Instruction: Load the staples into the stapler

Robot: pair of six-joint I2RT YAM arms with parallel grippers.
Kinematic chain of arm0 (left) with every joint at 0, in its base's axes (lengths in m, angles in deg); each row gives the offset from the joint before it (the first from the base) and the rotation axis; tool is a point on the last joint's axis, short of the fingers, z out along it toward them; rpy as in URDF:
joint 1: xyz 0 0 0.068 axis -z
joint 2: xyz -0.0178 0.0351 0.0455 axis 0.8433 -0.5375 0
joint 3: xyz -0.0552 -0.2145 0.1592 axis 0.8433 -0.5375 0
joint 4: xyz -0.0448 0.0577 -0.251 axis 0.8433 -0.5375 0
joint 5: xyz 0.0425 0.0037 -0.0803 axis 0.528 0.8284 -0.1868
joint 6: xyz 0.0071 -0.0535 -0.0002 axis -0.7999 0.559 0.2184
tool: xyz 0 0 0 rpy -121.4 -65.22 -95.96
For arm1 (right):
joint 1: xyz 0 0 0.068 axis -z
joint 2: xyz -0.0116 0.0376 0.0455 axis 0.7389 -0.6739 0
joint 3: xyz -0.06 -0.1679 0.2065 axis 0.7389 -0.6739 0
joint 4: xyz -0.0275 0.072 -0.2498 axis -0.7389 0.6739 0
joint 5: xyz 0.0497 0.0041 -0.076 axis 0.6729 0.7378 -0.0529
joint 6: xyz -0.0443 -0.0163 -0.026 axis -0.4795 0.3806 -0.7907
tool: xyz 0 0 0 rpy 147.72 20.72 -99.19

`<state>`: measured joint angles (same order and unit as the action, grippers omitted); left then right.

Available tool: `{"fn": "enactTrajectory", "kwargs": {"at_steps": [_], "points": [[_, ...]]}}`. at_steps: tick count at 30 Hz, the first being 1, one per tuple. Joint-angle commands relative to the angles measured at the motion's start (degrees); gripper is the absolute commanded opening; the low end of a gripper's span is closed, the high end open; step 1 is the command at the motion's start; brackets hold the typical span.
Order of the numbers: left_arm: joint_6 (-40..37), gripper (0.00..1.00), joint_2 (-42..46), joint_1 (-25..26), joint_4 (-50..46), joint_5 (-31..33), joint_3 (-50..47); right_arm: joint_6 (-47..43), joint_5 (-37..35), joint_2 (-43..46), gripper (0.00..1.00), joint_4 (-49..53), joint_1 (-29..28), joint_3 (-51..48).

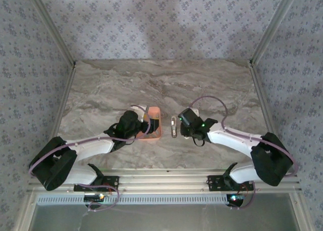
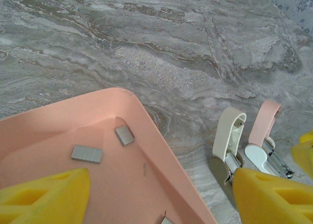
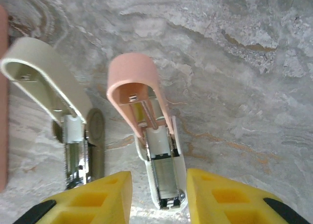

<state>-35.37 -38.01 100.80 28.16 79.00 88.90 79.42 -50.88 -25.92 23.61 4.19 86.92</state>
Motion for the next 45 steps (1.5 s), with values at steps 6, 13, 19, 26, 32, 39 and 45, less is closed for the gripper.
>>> {"fn": "enactTrajectory", "kwargs": {"at_steps": [6,13,19,26,32,39,45], "points": [[-0.74,0.76,1.37,0.44,1.25,0.35,0.38,-2.54,18.23,0.84,0.31,-6.38,11.13,-4.07],[-0.82,0.76,1.46,0.44,0.87,0.09,0.54,-1.38,26.15,-1.44,0.30,-12.60,15.90,-7.34],[-0.83,0.76,1.46,0.39,0.64,0.09,0.62,-1.12,26.77,-2.24,0.32,-13.68,16.70,-8.12],[-0.73,0.76,1.72,0.42,0.83,0.26,0.29,-1.69,26.78,-4.37,0.30,-13.83,16.90,-7.82],[-0.65,0.76,1.81,0.38,0.81,0.39,0.19,-2.22,25.65,-5.32,0.26,-12.52,16.83,-8.29],[-0.55,0.75,1.64,0.39,1.15,0.35,0.14,-2.60,24.79,-5.81,0.22,-11.62,16.62,-8.74],[-0.20,0.75,2.20,0.39,0.91,0.26,-0.18,-2.58,24.44,-5.87,0.19,-10.13,15.92,-9.29]]}}
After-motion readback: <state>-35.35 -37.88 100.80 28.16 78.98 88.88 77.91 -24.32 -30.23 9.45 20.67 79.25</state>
